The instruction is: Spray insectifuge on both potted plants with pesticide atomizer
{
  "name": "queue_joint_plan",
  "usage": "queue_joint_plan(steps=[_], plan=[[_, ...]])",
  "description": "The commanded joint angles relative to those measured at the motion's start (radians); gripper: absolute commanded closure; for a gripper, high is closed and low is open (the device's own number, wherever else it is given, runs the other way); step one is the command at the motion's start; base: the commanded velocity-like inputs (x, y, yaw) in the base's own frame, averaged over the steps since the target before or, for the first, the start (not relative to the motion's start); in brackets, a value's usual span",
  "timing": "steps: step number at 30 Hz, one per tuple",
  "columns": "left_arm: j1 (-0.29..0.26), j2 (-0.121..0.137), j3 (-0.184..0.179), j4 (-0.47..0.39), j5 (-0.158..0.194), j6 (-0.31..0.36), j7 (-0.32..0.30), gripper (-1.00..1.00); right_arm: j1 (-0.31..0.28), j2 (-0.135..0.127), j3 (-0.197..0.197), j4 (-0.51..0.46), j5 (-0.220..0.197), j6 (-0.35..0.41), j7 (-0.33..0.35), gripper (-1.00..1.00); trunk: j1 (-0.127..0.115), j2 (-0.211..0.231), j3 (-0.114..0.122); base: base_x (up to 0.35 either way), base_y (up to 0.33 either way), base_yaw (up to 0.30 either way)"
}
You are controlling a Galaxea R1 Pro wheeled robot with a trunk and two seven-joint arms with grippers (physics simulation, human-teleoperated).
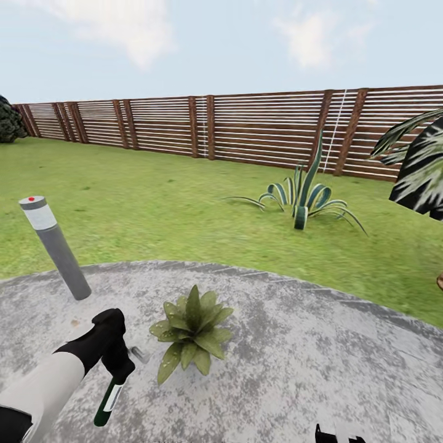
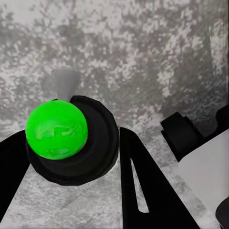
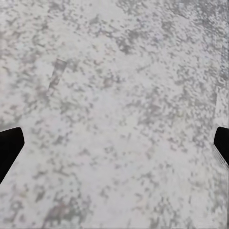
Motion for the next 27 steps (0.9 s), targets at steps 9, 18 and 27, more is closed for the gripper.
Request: queue_joint_plan(steps=[9, 18, 27], plan=[[0.000, 0.000, 0.001, -0.002, -0.007, 0.007, -0.010, 1.00, 0.000, 0.000, -0.002, 0.000, -0.002, -0.002, 0.000, -1.00, 0.000, 0.000, -0.001, -0.091, -0.270, 0.278], [0.000, 0.002, 0.003, -0.002, -0.007, 0.007, -0.010, 1.00, 0.000, -0.001, -0.002, 0.000, -0.002, -0.003, 0.000, -1.00, 0.000, 0.000, -0.001, -0.007, -0.273, 0.278], [0.000, 0.003, 0.002, -0.002, -0.007, 0.007, -0.010, 1.00, 0.000, -0.001, -0.002, 0.000, -0.002, -0.003, 0.000, -1.00, 0.000, 0.000, -0.001, 0.000, -0.274, 0.274]])
